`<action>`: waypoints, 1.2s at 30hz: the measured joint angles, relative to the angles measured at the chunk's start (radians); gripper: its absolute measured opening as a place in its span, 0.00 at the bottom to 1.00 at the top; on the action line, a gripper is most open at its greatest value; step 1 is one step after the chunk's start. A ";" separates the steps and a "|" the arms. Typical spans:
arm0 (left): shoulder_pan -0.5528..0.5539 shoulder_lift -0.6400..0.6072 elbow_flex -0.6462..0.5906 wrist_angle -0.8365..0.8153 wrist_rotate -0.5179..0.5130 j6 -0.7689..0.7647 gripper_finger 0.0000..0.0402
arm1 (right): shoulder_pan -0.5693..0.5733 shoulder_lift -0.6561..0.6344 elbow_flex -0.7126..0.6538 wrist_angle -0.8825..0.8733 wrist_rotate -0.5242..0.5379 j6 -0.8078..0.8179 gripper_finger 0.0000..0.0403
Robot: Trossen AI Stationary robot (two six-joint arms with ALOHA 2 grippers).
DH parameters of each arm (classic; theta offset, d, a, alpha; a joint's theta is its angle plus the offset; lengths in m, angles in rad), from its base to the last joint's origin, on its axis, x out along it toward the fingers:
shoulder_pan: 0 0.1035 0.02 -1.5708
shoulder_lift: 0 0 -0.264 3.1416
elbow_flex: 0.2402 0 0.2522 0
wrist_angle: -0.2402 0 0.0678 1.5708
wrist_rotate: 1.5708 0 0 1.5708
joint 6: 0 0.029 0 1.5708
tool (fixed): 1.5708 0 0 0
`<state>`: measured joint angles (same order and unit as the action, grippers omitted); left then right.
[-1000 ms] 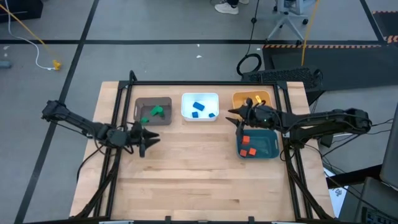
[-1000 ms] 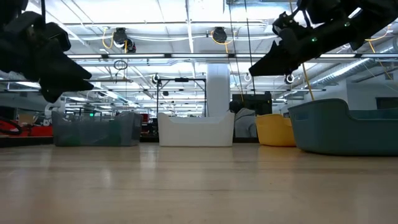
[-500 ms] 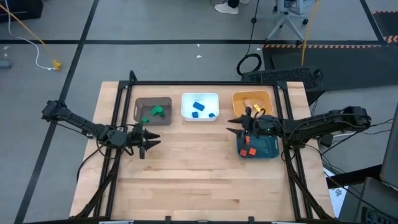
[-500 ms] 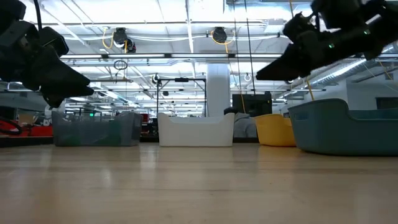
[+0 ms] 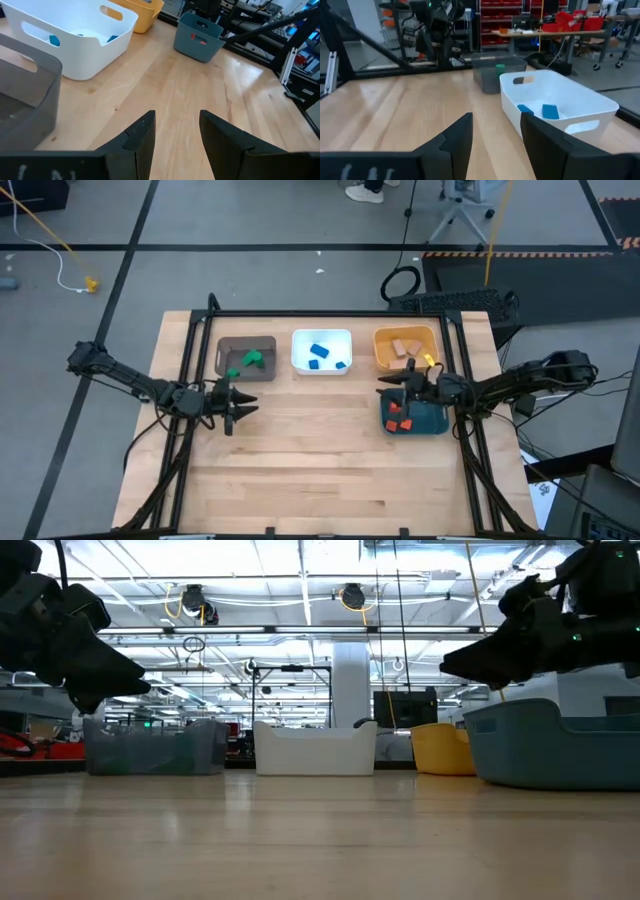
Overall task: Sort & place blocks by color
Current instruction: Return to Home Position
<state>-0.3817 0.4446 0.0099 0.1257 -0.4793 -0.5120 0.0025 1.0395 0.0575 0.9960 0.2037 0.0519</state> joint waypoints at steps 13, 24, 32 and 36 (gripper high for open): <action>0.000 0.000 0.000 0.000 0.000 0.010 0.38 | 0.000 0.000 -0.021 0.025 0.002 0.041 0.39; 0.000 0.000 0.000 0.001 0.000 0.010 0.38 | 0.000 0.000 -0.023 0.024 0.003 0.041 0.39; 0.000 0.000 0.000 0.002 -0.001 0.010 0.38 | 0.000 0.000 -0.024 0.024 0.003 0.041 0.39; 0.000 0.000 0.000 0.002 -0.001 0.010 0.38 | 0.000 0.000 -0.024 0.024 0.003 0.041 0.39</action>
<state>-0.3817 0.4446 0.0101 0.1272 -0.4801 -0.5018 0.0021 1.0397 0.0336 1.0199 0.2070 0.0930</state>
